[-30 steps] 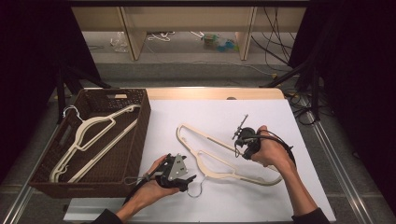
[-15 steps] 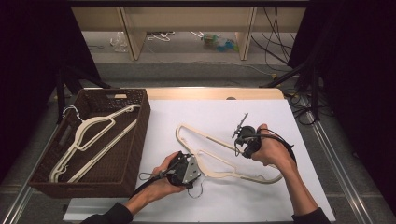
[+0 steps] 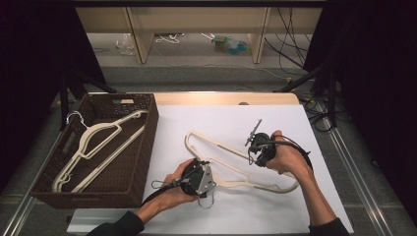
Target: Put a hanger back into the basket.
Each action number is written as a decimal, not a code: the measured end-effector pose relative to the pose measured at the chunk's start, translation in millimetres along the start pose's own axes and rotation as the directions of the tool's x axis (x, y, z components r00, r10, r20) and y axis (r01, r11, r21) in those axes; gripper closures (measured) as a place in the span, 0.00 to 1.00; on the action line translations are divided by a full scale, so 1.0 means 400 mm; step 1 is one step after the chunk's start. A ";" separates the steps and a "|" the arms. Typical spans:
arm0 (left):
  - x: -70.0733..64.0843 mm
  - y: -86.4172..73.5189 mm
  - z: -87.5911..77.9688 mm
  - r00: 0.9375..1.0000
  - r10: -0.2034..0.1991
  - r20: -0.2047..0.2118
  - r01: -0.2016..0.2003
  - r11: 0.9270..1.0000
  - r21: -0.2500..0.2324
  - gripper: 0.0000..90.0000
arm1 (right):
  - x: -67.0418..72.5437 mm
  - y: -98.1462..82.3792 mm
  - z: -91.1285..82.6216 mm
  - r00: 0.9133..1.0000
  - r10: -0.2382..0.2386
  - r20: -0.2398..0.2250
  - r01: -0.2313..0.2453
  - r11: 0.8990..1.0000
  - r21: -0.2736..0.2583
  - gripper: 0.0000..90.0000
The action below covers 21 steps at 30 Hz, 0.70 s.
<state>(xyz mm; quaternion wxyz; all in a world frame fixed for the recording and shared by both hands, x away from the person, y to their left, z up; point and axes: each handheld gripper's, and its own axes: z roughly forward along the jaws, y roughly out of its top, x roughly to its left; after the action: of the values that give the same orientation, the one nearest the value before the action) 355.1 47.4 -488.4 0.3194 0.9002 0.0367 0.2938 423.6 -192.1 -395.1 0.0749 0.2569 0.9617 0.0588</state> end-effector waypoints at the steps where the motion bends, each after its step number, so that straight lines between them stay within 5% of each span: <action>1: -0.001 0.003 -0.002 1.000 0.005 0.014 -0.005 1.000 -0.019 0.32 | 0.000 0.000 0.000 1.000 -0.001 -0.007 0.001 1.000 -0.005 0.88; 11: 0.009 0.021 -0.030 0.989 0.116 0.093 -0.109 0.991 -0.079 0.64 | -0.009 -0.009 0.011 0.999 -0.016 -0.041 0.015 1.000 -0.006 0.89; 15: 0.011 0.036 -0.044 0.973 0.187 0.138 -0.175 0.980 -0.091 0.71 | -0.011 -0.011 0.018 0.998 -0.033 -0.055 0.032 0.999 -0.022 0.89; 21: 0.013 0.067 -0.068 0.955 0.239 0.173 -0.226 0.970 -0.091 0.78 | -0.011 -0.018 0.033 0.995 -0.052 -0.083 0.051 0.999 -0.017 0.89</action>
<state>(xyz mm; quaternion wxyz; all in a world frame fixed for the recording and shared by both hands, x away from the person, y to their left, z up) 341.0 42.3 -453.0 0.3160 0.9096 -0.1093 0.2467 426.4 -199.5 -408.6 0.0381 0.2288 0.9699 0.0745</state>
